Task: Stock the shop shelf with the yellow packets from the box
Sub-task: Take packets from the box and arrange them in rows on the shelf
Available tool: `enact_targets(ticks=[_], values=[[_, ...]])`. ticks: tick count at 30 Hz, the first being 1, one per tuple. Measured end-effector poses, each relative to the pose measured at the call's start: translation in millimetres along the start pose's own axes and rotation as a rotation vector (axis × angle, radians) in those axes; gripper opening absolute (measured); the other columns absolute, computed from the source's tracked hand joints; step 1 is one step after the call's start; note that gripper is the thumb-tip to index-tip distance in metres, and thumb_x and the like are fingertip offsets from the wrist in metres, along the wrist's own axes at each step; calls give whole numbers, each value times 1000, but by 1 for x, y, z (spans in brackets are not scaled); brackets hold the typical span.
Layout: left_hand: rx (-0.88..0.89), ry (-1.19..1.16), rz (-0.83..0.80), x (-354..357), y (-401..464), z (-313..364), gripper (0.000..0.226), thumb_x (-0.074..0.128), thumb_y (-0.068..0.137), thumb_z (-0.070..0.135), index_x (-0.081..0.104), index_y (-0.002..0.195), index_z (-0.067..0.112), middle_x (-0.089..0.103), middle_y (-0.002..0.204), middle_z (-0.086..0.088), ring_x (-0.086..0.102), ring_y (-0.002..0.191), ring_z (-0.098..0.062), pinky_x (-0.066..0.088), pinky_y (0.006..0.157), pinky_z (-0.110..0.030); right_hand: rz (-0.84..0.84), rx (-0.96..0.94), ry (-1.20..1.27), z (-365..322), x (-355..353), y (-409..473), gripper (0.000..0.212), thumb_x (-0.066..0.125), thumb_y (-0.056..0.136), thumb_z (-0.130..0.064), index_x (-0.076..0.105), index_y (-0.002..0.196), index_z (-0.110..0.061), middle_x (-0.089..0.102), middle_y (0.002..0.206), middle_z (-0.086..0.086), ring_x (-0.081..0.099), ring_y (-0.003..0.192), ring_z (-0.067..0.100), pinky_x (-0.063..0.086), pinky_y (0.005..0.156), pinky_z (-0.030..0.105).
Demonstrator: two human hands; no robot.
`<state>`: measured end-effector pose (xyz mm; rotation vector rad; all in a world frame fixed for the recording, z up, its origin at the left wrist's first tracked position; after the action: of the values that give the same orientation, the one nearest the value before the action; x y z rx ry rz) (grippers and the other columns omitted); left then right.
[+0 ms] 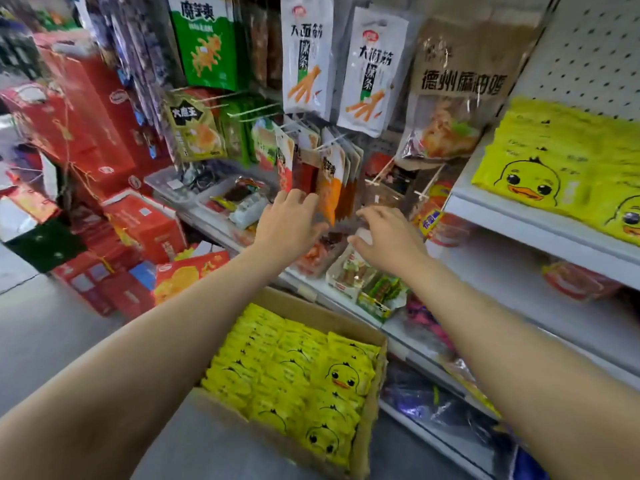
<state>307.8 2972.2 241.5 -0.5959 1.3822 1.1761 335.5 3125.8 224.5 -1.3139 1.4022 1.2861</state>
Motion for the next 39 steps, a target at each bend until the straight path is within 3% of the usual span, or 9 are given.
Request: enact_targets(ticks=[6,13,18,26,31,34,36,39], values=[[-26,-71,-225,113,-17,-35,49,59,88,45,50,128,18,53,124,-15,48,117,-40,45,95,-50,-247,98,49,16,119,-2,48,57,93,-48,52,131,-19,53,135,6,43,131,31,42,102,42],[-101,-216,-534,260,-83,-44,52,63,89,43,50,133,19,54,130,-14,47,122,-37,38,101,-43,-558,256,209,50,269,-62,53,63,90,-48,56,131,-16,58,133,12,52,125,32,45,99,39],[-242,-405,-698,351,-139,-42,51,68,88,38,54,132,16,58,123,-19,53,117,-37,43,96,-41,-711,375,296,72,353,-104,56,66,90,-46,53,136,-17,56,140,8,52,128,29,43,97,36],[-448,-536,-777,439,-180,-37,55,69,86,42,52,134,20,62,126,-11,57,115,-31,48,89,-38,-775,416,304,96,419,-113,58,70,88,-43,52,136,-17,58,138,9,54,125,30,45,94,35],[-521,-576,-739,451,-187,-47,53,71,86,38,54,132,18,63,125,-13,59,113,-31,49,89,-41,-802,380,228,99,442,-121,64,76,82,-44,53,134,-14,52,136,11,46,128,32,43,101,38],[-554,-592,-693,451,-187,-58,50,68,88,37,54,131,17,63,125,-11,60,112,-30,50,90,-43,-778,356,157,99,449,-119,54,75,83,-43,60,128,-17,50,134,12,43,128,33,41,103,39],[-578,-609,-652,448,-185,-66,44,63,92,37,56,131,16,63,125,-11,60,112,-29,50,90,-40,-767,361,174,99,449,-116,42,75,85,-38,65,120,-17,53,130,12,46,125,32,42,99,36],[-611,-597,-606,442,-178,-72,38,47,101,36,57,129,13,67,118,-13,62,106,-31,45,81,-33,-777,440,352,102,444,-118,28,69,91,-32,59,110,-14,61,111,9,55,100,28,40,75,33]])
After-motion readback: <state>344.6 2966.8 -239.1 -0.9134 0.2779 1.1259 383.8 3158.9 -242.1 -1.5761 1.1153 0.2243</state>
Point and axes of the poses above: each hand's wrist, its own y-axis towards the middle knuckle, its own x-axis out of the palm, z = x × y, the point moved 10 cm from there along y, towards the middle knuckle
